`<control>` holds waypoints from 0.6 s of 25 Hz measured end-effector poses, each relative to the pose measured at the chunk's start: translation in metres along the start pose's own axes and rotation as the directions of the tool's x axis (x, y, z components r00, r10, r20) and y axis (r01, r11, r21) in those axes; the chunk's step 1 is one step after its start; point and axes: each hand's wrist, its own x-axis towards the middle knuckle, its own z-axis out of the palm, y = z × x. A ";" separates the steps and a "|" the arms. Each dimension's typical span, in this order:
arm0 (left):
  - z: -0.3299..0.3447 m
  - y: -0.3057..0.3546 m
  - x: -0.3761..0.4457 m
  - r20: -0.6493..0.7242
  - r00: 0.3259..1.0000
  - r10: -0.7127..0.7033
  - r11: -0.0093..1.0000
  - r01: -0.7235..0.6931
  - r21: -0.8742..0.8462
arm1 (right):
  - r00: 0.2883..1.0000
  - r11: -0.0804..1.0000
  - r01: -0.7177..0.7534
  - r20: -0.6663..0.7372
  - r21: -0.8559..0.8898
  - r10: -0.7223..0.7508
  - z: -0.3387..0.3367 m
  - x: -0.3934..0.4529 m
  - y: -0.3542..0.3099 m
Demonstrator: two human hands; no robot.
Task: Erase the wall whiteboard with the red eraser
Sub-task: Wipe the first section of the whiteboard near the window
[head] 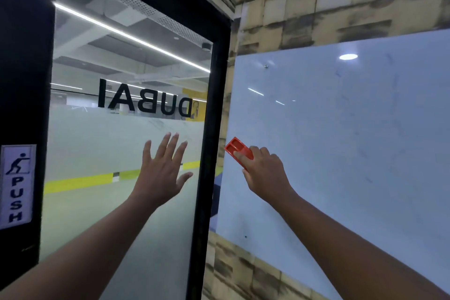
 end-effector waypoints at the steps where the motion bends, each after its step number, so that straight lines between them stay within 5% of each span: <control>1: 0.019 -0.007 0.018 -0.013 1.000 0.004 1.000 -0.005 -0.007 | 1.000 1.000 -0.006 -0.019 0.010 0.006 0.017 0.018 0.003; 15: 0.279 0.004 0.256 -0.209 0.977 -0.030 0.992 0.003 -0.129 | 0.974 0.980 -0.146 -0.195 -0.135 0.118 0.234 0.221 0.117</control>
